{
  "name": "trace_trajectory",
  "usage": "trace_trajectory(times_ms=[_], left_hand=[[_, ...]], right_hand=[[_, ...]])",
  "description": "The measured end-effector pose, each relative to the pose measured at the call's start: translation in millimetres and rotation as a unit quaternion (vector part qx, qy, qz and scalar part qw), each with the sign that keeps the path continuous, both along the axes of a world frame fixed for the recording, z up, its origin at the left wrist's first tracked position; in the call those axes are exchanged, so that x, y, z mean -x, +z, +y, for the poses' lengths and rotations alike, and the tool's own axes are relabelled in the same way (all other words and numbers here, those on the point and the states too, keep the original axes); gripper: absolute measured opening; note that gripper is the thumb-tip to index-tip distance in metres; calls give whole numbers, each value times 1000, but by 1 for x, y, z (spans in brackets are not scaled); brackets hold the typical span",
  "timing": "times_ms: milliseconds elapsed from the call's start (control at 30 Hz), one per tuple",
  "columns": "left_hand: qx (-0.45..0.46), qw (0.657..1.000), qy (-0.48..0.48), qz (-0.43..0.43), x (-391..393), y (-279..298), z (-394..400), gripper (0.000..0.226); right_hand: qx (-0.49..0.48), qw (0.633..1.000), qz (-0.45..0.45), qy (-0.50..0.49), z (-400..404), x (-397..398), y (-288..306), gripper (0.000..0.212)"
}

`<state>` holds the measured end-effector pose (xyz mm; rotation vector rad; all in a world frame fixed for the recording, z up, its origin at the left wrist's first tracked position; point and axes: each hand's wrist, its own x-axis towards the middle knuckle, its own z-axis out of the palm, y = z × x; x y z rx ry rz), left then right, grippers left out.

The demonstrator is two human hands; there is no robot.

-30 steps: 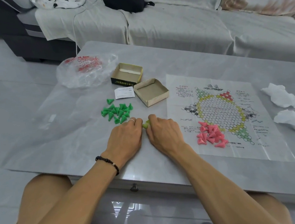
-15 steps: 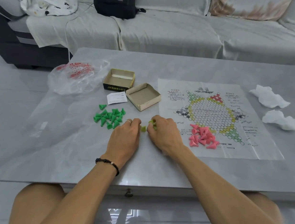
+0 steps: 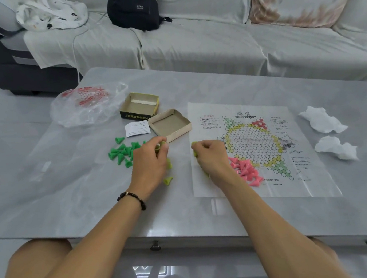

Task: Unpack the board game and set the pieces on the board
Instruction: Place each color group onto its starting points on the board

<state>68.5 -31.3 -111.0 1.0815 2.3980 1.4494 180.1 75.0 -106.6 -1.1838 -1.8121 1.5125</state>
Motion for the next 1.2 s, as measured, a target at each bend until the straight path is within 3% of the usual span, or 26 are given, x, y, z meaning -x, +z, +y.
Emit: trace_trajectory(times_ms=[200,367,533,633,833,967,1067,1200], left_hand=[[-53,988,3,-146,-20,15,47,15],[-60,980,-58,-182,-67,28,110,13],[-2,976,-125,-177,-123,24,173,14],[43,978,-158,-132,-147,14,204,20],[92,979,-183,-7,-170,-8,250,24],[116,957,-215,158,-182,-21,261,26],[145,936,-220,232,-186,-25,263,23],[156,921,-242,263,-191,-27,264,24]], right_hand=[[43,997,40,-45,30,-30,25,21],[8,994,35,-103,80,-83,32,39],[-104,978,-87,-161,137,-145,16,30],[-180,952,-192,-155,167,-168,-3,27],[-330,884,-312,-110,190,-179,-34,27],[-394,852,-335,-81,194,-189,-46,32],[-401,851,-332,-66,195,-196,-45,29],[-345,901,-239,-109,193,-207,-40,36]])
